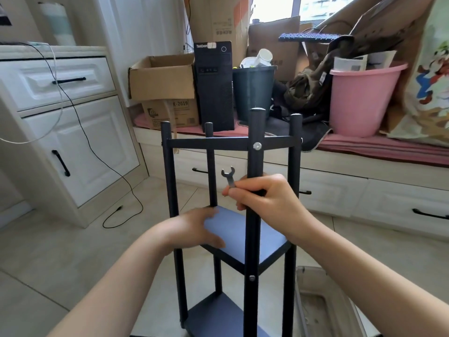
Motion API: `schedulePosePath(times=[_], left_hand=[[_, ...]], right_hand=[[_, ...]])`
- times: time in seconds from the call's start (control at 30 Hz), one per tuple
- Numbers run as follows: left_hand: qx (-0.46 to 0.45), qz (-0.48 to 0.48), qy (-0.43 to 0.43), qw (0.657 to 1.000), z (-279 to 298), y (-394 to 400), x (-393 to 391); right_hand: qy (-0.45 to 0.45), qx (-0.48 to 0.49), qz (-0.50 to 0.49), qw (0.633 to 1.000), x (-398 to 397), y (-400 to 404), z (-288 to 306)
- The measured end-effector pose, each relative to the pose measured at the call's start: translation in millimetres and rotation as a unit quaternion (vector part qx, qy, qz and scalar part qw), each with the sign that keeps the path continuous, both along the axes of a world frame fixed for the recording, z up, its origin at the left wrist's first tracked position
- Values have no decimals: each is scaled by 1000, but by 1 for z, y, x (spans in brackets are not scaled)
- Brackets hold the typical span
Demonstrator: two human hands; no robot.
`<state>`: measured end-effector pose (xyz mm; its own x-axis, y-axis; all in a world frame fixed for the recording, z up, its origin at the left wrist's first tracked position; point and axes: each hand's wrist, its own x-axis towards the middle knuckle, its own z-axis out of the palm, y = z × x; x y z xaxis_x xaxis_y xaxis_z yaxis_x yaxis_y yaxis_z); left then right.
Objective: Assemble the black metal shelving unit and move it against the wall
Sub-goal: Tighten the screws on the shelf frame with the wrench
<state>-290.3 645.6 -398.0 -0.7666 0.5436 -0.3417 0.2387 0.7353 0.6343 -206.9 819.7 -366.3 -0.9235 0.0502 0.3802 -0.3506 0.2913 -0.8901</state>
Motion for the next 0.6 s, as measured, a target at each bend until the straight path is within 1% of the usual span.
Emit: schedulePosePath(times=[0.1, 0.17, 0.23, 0.37, 0.4, 0.47, 0.5, 0.6], left_hand=[[61, -84, -63, 993, 7, -6, 14], [113, -88, -88, 986, 7, -5, 21], [152, -45, -76, 984, 1, 1, 29], [200, 64, 8, 978, -8, 9, 44], [207, 79, 21, 975, -8, 10, 46], [218, 92, 20, 971, -8, 8, 47], [226, 97, 13, 969, -7, 6, 48], [246, 109, 6, 963, -6, 1, 45]], right_hand=[[-15, -7, 14, 1000, -7, -8, 2], [-20, -11, 13, 1000, -12, -14, 3], [-16, -8, 10, 1000, -17, -20, 4], [-4, -35, 15, 999, -22, -31, 5], [0, -38, 14, 999, -23, -31, 6], [23, -37, -8, 999, -23, -27, 9], [36, -51, -25, 998, -24, -24, 11], [46, -158, -59, 985, -21, -11, 15]])
